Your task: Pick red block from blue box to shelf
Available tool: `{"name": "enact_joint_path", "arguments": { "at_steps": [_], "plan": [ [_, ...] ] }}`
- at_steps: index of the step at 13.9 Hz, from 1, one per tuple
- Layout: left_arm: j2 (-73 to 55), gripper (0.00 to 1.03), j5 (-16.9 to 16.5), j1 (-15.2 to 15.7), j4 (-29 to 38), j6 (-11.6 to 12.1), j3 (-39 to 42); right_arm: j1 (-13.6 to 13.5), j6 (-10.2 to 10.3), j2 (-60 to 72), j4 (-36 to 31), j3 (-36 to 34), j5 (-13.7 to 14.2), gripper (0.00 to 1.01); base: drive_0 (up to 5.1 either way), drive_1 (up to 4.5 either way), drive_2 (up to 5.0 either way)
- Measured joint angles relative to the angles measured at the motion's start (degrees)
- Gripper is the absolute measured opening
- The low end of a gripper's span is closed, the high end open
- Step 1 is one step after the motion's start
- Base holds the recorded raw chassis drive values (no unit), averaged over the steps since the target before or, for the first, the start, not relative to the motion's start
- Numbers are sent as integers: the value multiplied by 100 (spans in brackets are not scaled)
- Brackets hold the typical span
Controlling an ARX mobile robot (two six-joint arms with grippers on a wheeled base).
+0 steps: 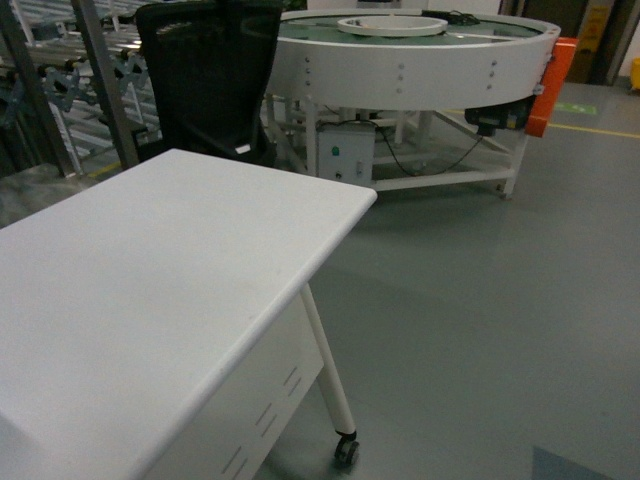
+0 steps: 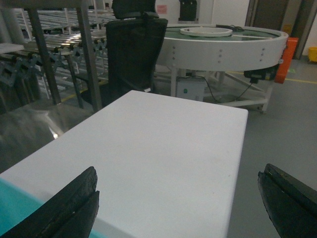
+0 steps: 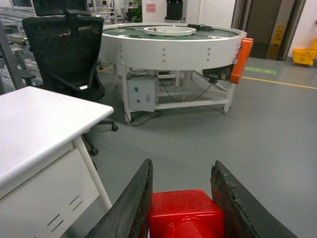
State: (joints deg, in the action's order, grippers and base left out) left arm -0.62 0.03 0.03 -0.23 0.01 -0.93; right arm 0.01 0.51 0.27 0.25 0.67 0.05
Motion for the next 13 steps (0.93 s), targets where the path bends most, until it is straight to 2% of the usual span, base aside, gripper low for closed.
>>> {"name": "enact_joint_path", "arguments": {
  "at_steps": [13],
  "plan": [
    [0,98,0,-4,0,0,0,0,0,0,0,0,-2,28,-153,-153,-153]
  ]
}}
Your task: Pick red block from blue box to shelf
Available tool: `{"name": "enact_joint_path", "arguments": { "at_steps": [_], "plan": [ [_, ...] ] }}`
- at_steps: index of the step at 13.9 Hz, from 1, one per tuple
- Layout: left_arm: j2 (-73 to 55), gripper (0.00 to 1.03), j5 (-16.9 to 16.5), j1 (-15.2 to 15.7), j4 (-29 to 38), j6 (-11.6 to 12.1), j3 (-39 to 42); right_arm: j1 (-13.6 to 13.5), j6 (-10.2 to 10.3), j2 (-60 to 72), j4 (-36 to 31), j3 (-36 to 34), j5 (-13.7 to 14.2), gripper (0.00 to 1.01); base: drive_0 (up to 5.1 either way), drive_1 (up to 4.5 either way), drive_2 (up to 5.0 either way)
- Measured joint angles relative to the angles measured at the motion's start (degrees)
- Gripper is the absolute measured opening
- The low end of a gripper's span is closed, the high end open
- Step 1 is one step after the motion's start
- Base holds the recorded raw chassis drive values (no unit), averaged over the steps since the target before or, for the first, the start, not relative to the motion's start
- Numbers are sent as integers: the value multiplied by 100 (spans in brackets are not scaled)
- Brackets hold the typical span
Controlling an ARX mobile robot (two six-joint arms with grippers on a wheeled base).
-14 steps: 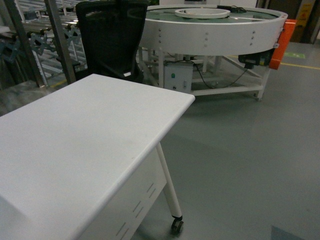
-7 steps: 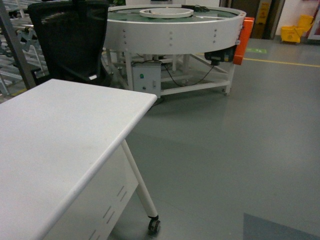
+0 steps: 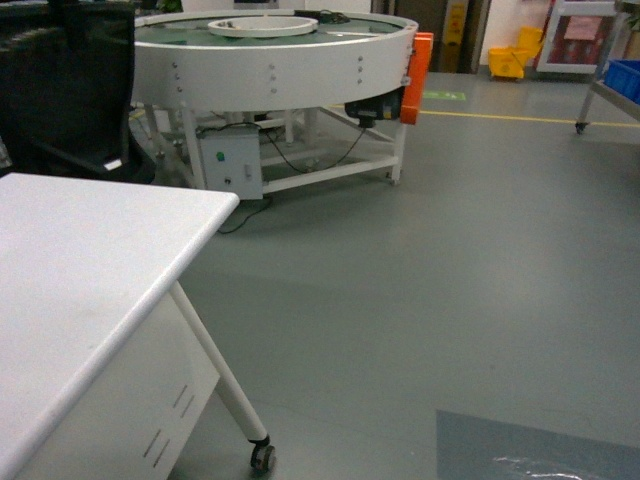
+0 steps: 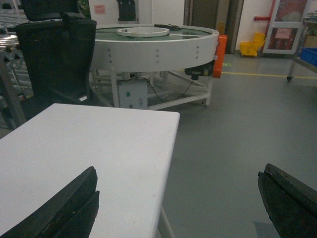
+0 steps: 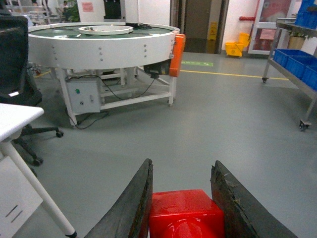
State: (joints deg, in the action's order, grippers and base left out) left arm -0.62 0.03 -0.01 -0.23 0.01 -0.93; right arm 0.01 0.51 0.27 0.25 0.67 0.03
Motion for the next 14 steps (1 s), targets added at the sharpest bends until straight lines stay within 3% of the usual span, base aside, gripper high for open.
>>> {"name": "enact_joint_path", "arguments": {
  "at_steps": [10,14],
  "plan": [
    [0,98,0,0,0,0,0,0,0,0,0,0,2,28,-144,-144,-144],
    [0,98,-2,0,7,0,0,0,0,0,-4,0,7,28,0,166,-166]
  ]
}}
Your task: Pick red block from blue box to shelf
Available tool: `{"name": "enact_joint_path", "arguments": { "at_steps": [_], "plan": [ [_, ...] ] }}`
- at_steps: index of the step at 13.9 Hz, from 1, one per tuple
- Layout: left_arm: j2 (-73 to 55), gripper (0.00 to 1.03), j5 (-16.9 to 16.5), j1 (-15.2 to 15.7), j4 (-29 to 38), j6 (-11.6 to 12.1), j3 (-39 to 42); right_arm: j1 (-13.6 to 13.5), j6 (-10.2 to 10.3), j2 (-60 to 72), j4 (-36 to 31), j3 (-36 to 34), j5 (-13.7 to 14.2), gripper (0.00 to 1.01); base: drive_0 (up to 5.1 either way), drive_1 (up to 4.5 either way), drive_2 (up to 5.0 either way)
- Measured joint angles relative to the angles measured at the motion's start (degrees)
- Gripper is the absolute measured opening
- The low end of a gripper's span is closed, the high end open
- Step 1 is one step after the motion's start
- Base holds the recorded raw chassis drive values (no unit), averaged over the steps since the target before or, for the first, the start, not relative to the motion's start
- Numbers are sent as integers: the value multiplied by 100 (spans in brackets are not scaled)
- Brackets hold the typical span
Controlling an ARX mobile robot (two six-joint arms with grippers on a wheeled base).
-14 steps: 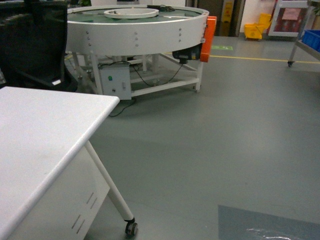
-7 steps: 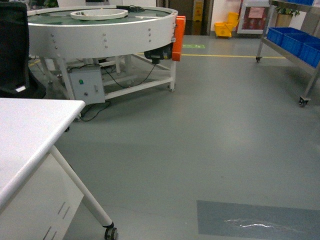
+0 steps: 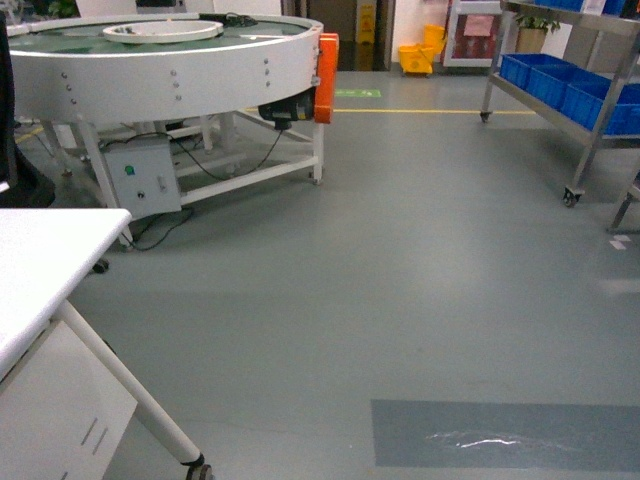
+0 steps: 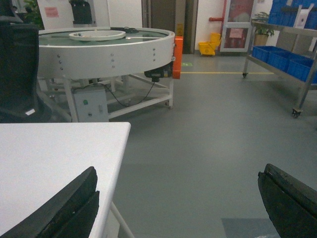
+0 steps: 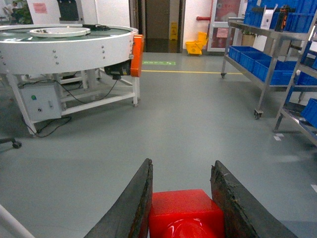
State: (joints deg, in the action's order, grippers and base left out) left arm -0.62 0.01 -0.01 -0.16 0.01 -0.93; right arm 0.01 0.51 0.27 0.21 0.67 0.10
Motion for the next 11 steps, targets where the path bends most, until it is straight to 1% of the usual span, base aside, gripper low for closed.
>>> {"name": "enact_joint_path", "arguments": {
  "at_steps": [7,11],
  "plan": [
    [0,98,0,0,-9,0,0,0,-2,0,2,0,2,28,0,391,-390],
    [0,98,9,0,-2,0,0,0,-2,0,13,0,-7,28,240,243,-509]
  ]
}}
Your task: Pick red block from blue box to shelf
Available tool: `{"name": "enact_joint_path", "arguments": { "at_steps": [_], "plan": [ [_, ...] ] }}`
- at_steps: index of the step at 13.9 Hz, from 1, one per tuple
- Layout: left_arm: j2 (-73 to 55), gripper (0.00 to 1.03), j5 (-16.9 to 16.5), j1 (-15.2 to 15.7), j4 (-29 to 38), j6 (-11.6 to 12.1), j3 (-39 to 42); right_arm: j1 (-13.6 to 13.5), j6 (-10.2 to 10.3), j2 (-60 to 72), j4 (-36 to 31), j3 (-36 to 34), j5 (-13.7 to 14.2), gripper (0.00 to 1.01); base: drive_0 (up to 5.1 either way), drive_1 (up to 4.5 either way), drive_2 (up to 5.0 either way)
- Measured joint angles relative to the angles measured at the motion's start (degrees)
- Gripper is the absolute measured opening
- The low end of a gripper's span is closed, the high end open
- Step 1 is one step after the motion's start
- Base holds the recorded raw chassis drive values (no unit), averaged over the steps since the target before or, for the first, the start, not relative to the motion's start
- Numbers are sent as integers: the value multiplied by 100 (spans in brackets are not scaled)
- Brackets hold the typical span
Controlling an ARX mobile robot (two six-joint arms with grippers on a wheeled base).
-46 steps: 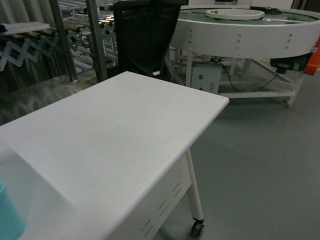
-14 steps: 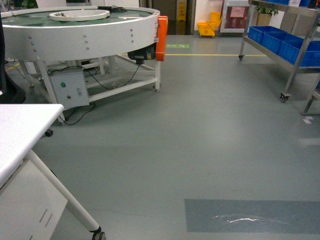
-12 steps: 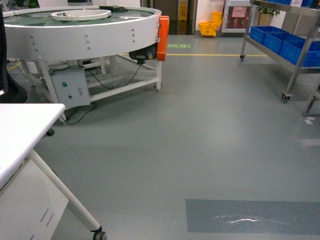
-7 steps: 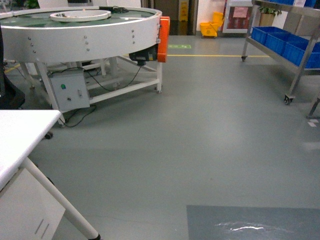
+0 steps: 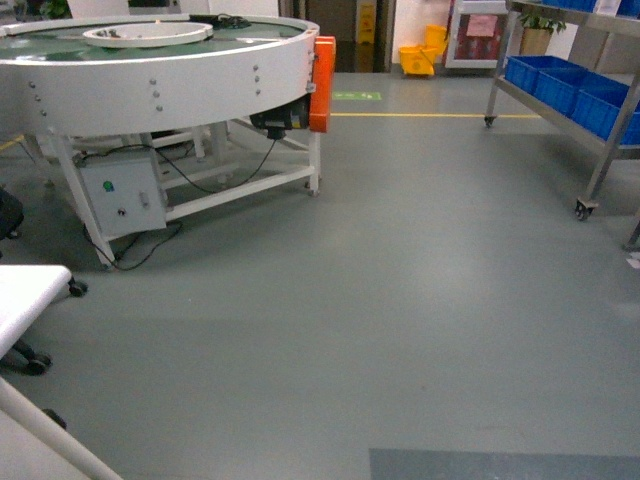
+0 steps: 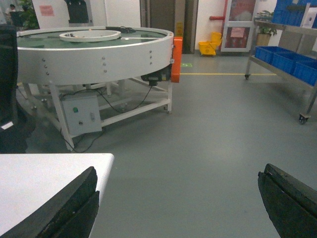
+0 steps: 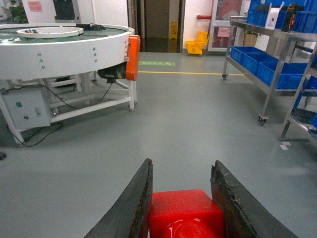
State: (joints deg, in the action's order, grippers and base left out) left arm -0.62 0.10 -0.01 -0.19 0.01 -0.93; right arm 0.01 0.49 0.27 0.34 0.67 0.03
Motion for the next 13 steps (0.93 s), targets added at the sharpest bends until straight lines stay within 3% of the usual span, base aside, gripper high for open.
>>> {"name": "enact_joint_path", "arguments": {
  "at_steps": [13],
  "plan": [
    [0,98,-7,0,-7,0,0,0,-2,0,-31,0,0,28,58,364,-422]
  ]
}}
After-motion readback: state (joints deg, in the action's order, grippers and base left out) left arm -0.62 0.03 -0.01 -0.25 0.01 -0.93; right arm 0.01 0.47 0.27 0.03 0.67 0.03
